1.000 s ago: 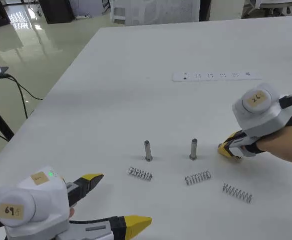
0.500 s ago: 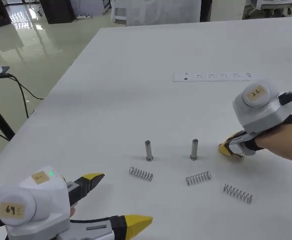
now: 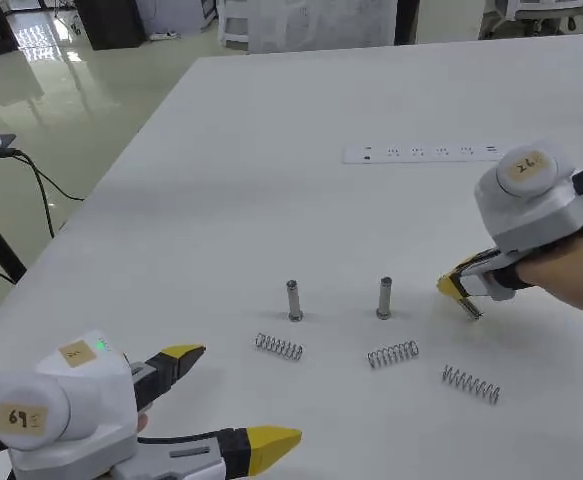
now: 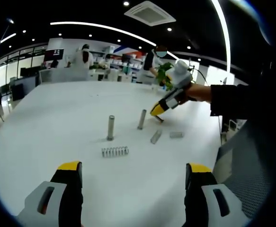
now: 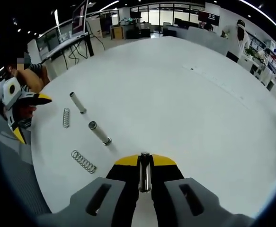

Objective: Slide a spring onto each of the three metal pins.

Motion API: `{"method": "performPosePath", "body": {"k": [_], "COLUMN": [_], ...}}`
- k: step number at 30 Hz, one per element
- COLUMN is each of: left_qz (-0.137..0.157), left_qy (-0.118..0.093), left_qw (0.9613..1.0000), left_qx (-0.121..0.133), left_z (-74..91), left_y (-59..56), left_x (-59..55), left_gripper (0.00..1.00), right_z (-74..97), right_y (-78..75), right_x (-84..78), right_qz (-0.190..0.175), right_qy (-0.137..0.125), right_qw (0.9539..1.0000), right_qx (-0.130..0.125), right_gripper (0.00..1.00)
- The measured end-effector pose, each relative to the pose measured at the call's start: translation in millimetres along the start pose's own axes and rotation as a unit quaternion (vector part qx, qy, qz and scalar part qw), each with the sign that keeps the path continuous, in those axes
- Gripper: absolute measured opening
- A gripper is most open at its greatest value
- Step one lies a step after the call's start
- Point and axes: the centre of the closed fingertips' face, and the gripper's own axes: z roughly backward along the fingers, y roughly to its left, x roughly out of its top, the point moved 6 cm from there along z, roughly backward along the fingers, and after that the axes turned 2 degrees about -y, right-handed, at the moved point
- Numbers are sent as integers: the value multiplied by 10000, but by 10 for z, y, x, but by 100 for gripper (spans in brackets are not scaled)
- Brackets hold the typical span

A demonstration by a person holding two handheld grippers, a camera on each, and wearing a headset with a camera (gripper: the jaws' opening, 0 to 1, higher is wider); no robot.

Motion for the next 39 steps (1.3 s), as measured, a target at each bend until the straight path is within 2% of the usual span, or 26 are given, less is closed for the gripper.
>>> {"method": "performPosePath", "body": {"k": [19,39], "left_qz": [-38,-69], "left_qy": [6,10], "left_qw": [10000,10000], "left_qx": [-35,-39], "left_z": [-6,2], "left_y": [8,-2], "left_x": [8,7], "left_gripper": [87,87], "right_z": [205,313], "right_y": [13,14], "right_x": [-31,-103], "right_qz": [65,195], "right_qy": [-105,-125], "right_qw": [9998,9997], "right_qx": [-137,-114], "right_gripper": [5,5]}}
